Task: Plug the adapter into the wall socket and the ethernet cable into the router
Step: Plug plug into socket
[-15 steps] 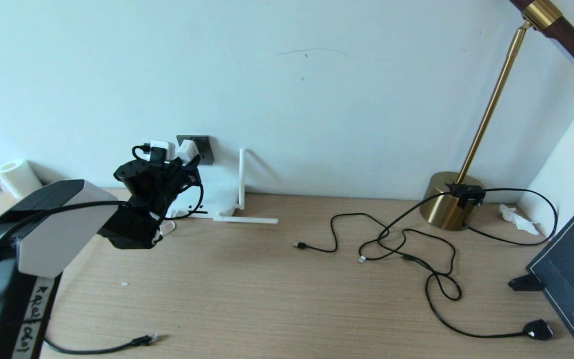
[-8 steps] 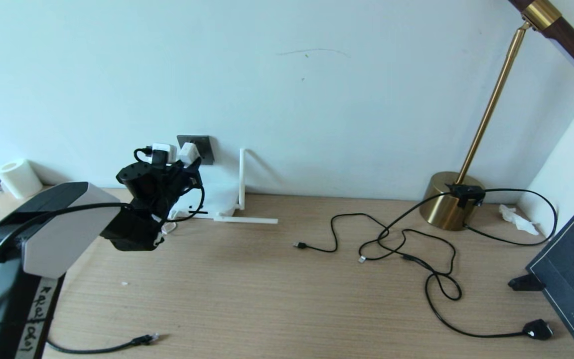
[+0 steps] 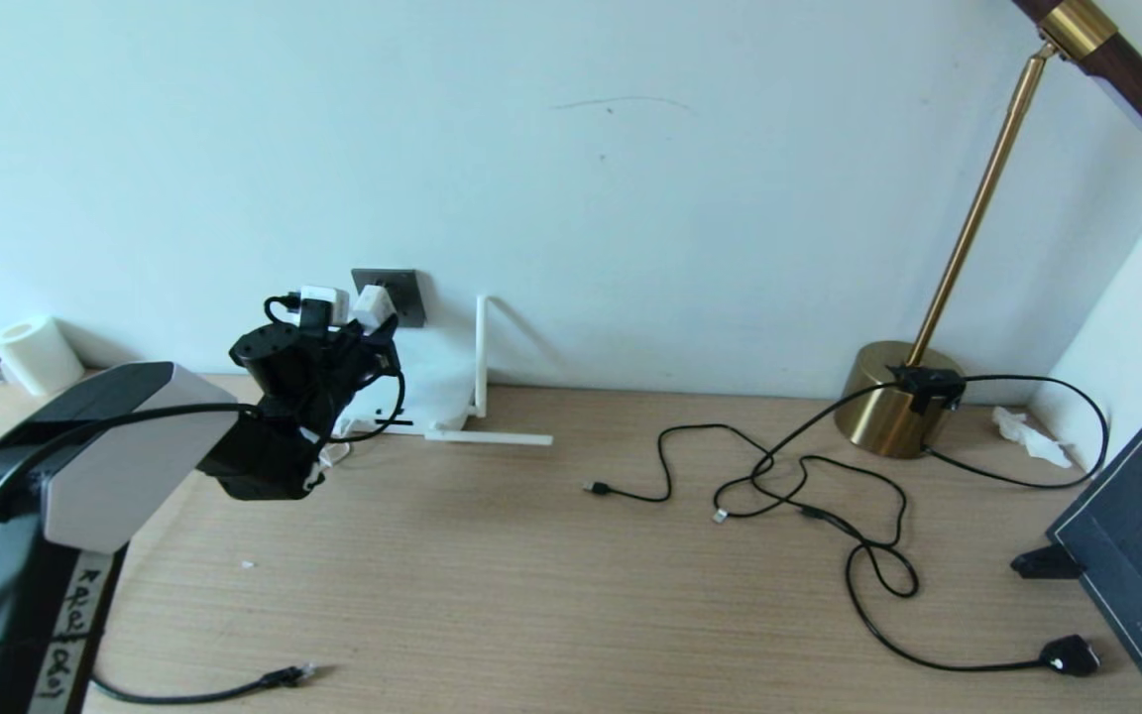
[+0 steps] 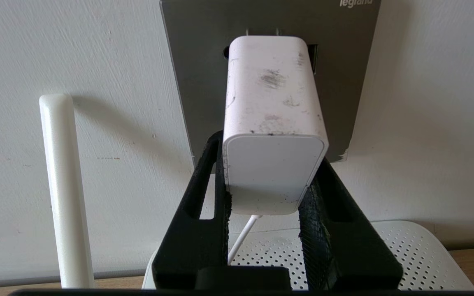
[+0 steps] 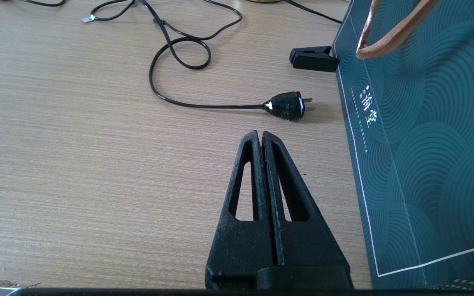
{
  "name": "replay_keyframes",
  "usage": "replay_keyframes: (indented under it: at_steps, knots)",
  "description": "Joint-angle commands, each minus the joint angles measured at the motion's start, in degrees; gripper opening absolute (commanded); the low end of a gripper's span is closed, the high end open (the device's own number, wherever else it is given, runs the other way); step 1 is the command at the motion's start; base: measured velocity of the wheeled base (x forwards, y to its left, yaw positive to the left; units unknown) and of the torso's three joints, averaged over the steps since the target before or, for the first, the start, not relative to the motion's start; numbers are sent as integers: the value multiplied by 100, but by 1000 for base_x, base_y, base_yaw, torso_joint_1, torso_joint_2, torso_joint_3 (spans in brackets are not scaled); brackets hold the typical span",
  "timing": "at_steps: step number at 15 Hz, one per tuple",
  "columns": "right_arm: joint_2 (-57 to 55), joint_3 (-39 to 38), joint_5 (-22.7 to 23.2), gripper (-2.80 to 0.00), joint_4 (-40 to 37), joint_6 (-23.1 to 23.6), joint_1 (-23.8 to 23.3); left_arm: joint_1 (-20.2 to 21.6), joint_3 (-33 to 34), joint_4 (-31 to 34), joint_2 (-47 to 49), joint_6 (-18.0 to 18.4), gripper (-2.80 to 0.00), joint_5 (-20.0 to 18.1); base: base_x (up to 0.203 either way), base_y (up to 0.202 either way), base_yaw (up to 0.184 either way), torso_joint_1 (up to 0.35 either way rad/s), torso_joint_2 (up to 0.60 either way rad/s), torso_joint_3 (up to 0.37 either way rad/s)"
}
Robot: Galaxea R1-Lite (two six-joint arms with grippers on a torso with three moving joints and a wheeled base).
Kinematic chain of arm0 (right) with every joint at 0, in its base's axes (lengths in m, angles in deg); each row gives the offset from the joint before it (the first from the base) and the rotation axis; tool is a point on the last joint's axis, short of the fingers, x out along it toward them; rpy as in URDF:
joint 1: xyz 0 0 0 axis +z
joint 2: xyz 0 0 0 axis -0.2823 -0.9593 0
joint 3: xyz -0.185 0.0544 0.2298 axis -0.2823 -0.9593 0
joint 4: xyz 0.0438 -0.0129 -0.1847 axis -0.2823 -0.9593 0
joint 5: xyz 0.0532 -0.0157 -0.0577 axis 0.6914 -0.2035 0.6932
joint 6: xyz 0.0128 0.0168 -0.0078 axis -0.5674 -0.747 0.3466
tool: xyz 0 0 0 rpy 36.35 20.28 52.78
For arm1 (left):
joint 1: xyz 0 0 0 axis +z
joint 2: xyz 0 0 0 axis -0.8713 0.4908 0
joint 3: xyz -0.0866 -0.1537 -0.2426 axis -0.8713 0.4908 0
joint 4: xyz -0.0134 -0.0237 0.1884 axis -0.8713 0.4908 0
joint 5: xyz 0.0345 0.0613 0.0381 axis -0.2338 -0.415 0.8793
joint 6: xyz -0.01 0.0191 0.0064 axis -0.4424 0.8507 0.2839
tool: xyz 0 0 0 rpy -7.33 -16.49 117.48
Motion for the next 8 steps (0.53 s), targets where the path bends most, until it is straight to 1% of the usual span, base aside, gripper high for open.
replay_keyframes:
  at_steps: [1,8]
  knots:
    - [0,1,-1,-280,-9,3,2,-2,3,-42,10,8,-280,10,0,0,0,0,0,0]
    - [0,1,-1,-280,-9,3,2,-2,-6,-33,28,8,-280,46,0,0,0,0,0,0]
